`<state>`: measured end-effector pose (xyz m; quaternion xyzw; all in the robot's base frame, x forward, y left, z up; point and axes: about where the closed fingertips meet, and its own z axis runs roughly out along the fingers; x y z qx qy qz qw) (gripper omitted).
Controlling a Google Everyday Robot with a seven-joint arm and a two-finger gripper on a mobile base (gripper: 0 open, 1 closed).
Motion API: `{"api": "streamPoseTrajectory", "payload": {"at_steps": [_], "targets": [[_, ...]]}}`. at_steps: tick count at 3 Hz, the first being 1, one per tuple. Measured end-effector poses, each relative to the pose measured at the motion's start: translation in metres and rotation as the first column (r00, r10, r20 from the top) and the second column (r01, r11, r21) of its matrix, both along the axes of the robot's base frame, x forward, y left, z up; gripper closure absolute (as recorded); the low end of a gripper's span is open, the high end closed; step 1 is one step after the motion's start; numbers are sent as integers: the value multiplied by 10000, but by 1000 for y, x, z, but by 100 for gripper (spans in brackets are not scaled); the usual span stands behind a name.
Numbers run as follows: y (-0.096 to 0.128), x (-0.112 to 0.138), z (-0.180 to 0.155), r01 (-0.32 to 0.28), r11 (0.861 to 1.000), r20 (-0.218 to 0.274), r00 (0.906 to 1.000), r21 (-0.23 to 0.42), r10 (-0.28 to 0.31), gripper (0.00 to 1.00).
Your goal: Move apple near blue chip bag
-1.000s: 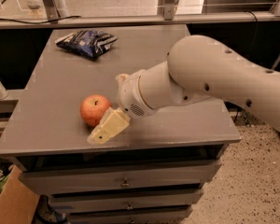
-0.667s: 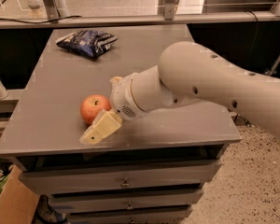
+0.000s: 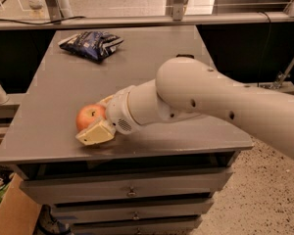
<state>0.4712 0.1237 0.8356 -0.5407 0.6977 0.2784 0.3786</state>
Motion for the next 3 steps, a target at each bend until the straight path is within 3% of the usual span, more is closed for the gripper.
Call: {"api": "streamPoseTrajectory", "payload": {"at_steps": [1, 2, 3], "targets": [[0, -1, 5, 99, 9997, -10, 10000, 236, -99, 64], [-23, 5, 26, 542, 9982, 300, 9980, 268, -550, 88], [-63, 1, 69, 1437, 9895, 641, 9875, 133, -1442, 100]]}}
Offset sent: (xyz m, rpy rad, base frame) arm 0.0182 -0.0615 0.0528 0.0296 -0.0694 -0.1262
